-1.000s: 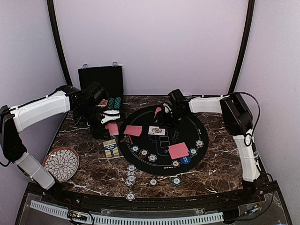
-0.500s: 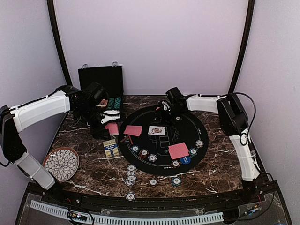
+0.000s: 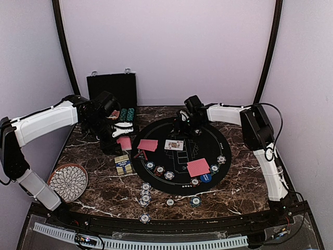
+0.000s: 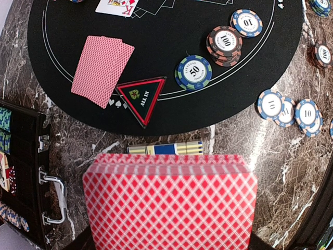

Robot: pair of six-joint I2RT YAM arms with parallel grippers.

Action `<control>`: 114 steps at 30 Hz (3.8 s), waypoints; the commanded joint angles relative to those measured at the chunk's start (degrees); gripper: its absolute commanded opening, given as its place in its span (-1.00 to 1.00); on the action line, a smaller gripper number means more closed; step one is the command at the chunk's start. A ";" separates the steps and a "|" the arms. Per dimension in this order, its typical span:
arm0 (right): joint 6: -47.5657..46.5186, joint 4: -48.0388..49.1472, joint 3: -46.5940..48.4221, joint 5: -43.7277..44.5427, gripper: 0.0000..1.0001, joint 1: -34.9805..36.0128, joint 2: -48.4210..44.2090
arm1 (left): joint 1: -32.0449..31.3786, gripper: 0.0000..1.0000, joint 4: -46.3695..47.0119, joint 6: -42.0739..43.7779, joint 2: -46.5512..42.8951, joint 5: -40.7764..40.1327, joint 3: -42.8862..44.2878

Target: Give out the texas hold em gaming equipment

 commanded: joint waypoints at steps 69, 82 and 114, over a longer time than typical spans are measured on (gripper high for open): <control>45.24 57.27 -19.16 -20.78 0.39 20.34 -5.46 | 0.06 -1.00 -0.51 -2.34 -1.40 4.31 2.58; 41.47 56.22 -27.60 -20.45 0.21 17.53 -12.36 | 0.06 -1.00 -0.56 -2.23 -1.39 4.01 2.65; 46.01 57.86 -17.23 -21.89 0.24 21.42 -5.81 | 0.10 -1.00 -0.46 -2.06 -1.68 3.58 2.27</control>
